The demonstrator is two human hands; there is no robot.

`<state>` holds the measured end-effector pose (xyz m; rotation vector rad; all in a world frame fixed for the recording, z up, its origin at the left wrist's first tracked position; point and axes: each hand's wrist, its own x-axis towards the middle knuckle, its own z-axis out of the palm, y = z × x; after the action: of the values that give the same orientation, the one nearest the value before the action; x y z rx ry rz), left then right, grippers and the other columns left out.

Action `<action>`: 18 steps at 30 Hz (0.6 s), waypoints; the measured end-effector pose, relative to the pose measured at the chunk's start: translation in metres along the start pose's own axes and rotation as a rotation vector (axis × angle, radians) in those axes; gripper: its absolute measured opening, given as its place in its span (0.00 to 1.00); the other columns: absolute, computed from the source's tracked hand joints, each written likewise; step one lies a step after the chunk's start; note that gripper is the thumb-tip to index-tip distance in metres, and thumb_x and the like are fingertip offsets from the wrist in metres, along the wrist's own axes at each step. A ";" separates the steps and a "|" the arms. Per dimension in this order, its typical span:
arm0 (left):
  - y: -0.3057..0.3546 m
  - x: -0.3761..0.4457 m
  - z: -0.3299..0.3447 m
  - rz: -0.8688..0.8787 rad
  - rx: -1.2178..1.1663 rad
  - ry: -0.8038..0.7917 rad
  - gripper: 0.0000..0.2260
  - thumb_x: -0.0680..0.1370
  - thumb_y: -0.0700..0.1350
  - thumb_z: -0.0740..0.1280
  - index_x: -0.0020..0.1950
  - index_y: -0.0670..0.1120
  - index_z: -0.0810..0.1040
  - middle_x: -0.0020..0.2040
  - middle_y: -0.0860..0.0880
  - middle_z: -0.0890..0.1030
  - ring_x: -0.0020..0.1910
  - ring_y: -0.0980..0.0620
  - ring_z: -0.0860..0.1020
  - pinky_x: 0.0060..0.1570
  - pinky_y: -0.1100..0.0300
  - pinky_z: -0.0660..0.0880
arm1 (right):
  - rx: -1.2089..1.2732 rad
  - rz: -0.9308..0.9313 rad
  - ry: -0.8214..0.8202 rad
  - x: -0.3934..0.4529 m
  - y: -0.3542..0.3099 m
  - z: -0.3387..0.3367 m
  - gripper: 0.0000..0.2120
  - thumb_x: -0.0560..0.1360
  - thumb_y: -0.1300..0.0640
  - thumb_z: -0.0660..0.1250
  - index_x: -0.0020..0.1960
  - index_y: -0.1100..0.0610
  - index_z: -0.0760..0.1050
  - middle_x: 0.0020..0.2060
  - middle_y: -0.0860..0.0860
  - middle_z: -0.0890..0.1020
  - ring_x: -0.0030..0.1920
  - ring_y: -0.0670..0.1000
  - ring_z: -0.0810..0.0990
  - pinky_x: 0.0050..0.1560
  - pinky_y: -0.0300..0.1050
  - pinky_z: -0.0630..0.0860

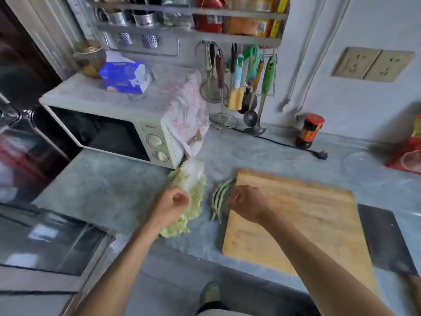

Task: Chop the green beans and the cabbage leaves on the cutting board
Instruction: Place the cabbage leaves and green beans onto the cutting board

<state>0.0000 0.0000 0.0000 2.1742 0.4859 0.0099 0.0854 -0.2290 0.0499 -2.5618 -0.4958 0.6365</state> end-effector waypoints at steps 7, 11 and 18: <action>-0.031 0.054 0.008 -0.145 0.404 0.110 0.23 0.73 0.55 0.72 0.65 0.48 0.74 0.64 0.43 0.75 0.62 0.41 0.74 0.61 0.49 0.70 | 0.121 0.208 -0.098 0.035 -0.012 0.041 0.12 0.78 0.57 0.63 0.54 0.64 0.80 0.51 0.58 0.83 0.53 0.59 0.80 0.47 0.48 0.74; -0.037 0.075 0.015 -0.326 0.417 0.004 0.35 0.70 0.60 0.73 0.70 0.45 0.66 0.66 0.41 0.73 0.67 0.39 0.71 0.63 0.46 0.66 | 0.203 0.357 -0.043 0.060 -0.011 0.061 0.08 0.75 0.58 0.64 0.41 0.63 0.74 0.38 0.57 0.80 0.39 0.54 0.76 0.36 0.45 0.70; -0.047 0.103 -0.001 -0.409 0.096 -0.162 0.26 0.62 0.49 0.79 0.56 0.49 0.74 0.50 0.50 0.81 0.49 0.47 0.81 0.52 0.50 0.80 | 0.201 0.489 0.023 0.103 -0.029 0.081 0.23 0.80 0.51 0.63 0.67 0.68 0.69 0.60 0.62 0.78 0.57 0.59 0.77 0.47 0.45 0.72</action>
<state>0.0790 0.0615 -0.0523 2.1090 0.8407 -0.4167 0.1224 -0.1326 -0.0358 -2.4981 0.2080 0.7721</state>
